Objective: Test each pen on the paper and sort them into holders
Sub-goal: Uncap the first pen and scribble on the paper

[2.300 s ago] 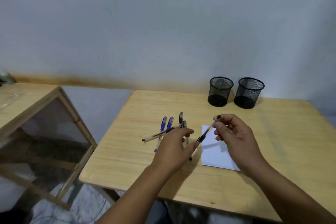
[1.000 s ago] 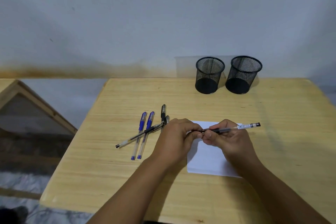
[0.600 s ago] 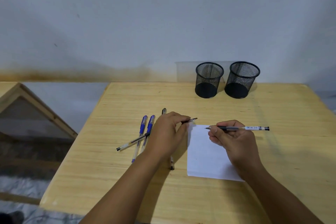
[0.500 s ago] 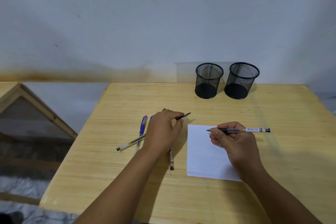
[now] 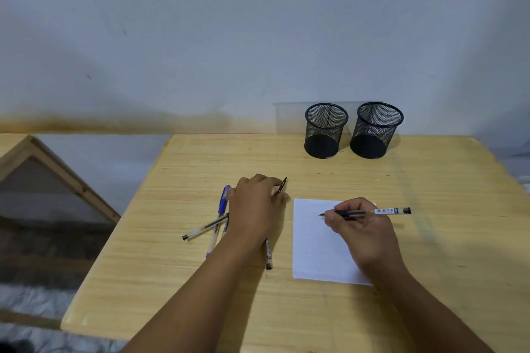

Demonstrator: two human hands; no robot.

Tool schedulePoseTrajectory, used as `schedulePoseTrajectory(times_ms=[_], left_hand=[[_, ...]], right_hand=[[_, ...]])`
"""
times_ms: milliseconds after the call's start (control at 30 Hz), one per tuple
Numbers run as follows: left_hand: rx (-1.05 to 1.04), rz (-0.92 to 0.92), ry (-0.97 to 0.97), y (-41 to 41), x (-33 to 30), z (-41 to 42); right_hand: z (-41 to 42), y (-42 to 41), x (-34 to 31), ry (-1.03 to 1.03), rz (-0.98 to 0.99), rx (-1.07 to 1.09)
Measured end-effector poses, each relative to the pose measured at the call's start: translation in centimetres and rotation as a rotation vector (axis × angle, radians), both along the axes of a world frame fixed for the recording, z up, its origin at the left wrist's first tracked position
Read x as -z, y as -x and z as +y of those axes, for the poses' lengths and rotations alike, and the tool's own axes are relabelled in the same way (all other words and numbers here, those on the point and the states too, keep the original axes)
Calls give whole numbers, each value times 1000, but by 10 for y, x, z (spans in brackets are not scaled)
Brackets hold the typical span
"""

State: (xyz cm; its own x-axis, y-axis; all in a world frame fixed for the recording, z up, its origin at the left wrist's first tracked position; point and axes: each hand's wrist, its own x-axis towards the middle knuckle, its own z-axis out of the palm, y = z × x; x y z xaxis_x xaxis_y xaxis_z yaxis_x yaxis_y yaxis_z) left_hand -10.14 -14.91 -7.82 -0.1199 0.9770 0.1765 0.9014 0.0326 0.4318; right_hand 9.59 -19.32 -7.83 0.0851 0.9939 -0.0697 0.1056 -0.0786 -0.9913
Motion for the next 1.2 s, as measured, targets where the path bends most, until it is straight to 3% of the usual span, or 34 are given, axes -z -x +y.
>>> schedulePoseTrajectory(times_ms=[200,367,533,733,933,1100,1200], left_hand=[[269,-64,-83,-5,13,-34],[263,113,-179,-12,15,-41],[249,162,-126,-3,20,-36],[286,119,-214,-15,17,-44],[371,182,-34,-21,21,-50],[371,247,-38,-23,24,-54],[371,250,-56,-24,27,-56]], right_hand=[[2,-5,2,-20,-52,-1],[2,-8,3,-28,-74,-24],[-1,-13,3,-54,-94,-21],[-3,-22,5,-79,-151,-25],[0,-27,6,-99,-208,-27],[10,-22,0,-149,-254,-18],[19,-14,-4,-150,-169,-51]])
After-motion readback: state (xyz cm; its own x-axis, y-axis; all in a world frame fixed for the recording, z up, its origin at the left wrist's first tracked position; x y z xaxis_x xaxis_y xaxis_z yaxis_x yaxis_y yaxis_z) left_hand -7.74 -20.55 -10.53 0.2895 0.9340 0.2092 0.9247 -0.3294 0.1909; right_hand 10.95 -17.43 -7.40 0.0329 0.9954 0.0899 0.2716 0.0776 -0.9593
